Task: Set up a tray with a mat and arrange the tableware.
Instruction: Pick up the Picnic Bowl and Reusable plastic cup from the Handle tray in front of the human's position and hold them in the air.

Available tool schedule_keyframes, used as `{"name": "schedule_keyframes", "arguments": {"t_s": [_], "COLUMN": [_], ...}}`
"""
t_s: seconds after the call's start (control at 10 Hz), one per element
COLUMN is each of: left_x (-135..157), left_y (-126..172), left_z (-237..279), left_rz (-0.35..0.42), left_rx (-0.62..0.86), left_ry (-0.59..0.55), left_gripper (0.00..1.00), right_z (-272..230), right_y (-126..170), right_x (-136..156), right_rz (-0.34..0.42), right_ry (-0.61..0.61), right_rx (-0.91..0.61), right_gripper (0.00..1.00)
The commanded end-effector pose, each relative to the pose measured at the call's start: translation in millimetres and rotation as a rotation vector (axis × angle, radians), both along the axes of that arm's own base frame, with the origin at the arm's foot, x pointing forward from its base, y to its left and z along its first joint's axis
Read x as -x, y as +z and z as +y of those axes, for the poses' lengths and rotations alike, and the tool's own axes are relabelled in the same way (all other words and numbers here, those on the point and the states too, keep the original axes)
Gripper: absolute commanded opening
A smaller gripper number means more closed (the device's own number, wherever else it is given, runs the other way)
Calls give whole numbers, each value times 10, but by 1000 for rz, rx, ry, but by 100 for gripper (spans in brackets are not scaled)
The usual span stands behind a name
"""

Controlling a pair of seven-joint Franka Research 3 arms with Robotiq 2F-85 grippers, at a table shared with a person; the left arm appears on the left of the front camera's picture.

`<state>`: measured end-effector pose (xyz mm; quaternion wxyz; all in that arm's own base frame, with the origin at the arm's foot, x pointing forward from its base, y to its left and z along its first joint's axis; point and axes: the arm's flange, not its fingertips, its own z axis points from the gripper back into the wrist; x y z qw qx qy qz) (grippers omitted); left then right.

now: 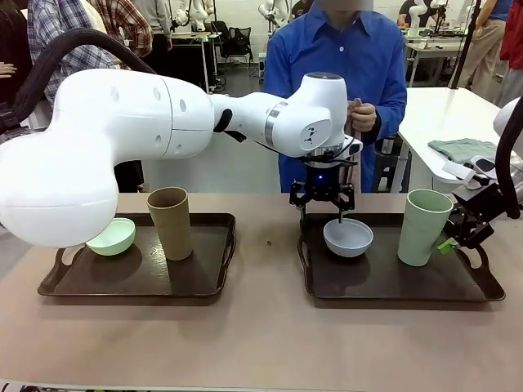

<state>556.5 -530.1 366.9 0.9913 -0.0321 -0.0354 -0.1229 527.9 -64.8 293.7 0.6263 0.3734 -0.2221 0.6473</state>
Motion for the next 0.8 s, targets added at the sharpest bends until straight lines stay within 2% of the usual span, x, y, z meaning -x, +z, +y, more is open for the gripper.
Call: {"name": "schedule_keyframes", "arguments": {"t_s": [0.0,0.5,0.7], "left_x": [11,85,192], "left_y": [-60,-230,-289], "left_z": [38,30,-16], "left_rz": [4,99,98], "left_rx": [9,82,60], "left_ry": [43,69,83], "left_gripper": [100,100,100], "right_z": [83,193,186], "right_y": [-8,-53,-64], "right_x": [77,32,25], "right_rz": [-53,-12,-21], "right_ry": [-15,-58,-65], "right_rx": [-17,-49,-59], "right_gripper": [100,100,100]}}
